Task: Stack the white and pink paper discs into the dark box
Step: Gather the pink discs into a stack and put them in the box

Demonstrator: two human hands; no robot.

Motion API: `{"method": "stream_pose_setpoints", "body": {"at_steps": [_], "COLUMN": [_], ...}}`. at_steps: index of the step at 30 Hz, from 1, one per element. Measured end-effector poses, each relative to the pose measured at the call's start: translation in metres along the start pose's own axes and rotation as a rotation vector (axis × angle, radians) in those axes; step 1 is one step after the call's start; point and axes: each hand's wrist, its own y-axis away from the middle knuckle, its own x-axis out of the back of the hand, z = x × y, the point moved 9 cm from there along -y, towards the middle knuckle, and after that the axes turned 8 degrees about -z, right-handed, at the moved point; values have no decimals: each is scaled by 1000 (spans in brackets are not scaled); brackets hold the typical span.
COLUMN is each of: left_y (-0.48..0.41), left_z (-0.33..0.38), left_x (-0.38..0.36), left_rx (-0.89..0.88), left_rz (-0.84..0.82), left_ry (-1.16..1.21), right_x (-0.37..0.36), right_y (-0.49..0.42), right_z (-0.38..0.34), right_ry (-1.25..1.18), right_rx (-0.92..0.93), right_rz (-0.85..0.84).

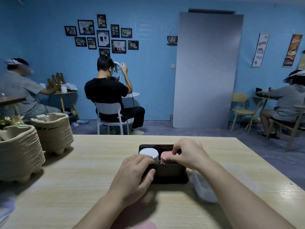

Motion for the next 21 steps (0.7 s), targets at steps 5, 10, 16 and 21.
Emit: {"method": "stream_pose_setpoints", "body": {"at_steps": [5, 10, 16, 21], "left_y": [6, 28, 64, 84], "left_z": [-3, -7, -36, -43], "left_x": [17, 37, 34, 22], "left_rx": [13, 0, 80, 105], "left_rz": [36, -1, -146, -209], "left_ry": [36, 52, 127, 194], "right_x": [15, 7, -42, -58], "right_y": [25, 82, 121, 118], "right_z": [-7, -36, -81, -110], "right_ry": [-132, -418, -529, -473], "right_rx": [102, 280, 399, 440], "right_rz": [160, 179, -26, -100]}}
